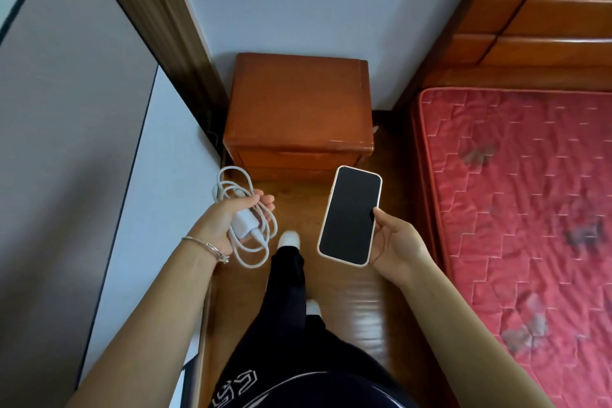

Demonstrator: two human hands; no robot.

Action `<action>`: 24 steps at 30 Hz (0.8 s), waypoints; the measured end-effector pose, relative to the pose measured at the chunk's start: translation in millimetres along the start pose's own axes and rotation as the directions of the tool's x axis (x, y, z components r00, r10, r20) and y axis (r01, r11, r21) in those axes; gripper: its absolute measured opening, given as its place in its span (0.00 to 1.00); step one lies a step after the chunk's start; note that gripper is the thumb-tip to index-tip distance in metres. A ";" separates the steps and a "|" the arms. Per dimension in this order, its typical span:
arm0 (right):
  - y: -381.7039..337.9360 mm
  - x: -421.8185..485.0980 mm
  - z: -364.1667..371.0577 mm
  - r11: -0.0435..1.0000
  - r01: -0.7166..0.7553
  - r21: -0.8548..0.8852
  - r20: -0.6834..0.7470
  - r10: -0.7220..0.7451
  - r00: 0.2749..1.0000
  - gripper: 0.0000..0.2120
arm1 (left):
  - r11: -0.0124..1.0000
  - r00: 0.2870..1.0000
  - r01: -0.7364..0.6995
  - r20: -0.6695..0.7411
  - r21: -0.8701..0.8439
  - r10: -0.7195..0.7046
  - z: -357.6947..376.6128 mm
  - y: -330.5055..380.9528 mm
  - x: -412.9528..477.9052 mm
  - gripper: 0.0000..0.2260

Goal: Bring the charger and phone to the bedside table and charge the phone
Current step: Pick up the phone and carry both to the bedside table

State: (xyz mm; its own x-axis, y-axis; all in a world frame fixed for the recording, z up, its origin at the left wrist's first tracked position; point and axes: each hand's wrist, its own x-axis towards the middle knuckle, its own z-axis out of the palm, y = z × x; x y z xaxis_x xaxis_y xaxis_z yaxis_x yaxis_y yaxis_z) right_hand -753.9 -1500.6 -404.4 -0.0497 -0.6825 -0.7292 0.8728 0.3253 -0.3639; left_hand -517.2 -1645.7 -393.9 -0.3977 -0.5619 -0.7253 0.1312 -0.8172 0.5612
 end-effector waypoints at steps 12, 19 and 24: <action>-90.9 114.4 83.2 0.999 0.028 0.021 -0.057 -0.026 0.998 0.17 | 1.000 1.000 0.010 0.003 0.017 -0.010 28.3 140.7 101.7 0.06; -130.0 167.0 119.8 0.990 0.045 0.137 0.026 -0.049 0.998 0.16 | 0.995 0.996 0.036 -0.091 0.098 -0.027 36.0 190.5 155.8 0.05; -165.6 203.0 141.3 0.994 0.025 0.102 0.083 -0.034 0.996 0.14 | 0.990 0.989 0.030 -0.147 0.135 -0.010 47.9 222.4 194.9 0.05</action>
State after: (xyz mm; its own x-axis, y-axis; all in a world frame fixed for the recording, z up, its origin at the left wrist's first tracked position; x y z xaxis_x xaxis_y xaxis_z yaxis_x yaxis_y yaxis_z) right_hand -839.9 -1785.5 -410.3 -0.0388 -0.7450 -0.6659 0.9161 0.2397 -0.3215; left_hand -609.0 -1930.9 -391.3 -0.2614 -0.5668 -0.7813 -0.0040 -0.8088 0.5881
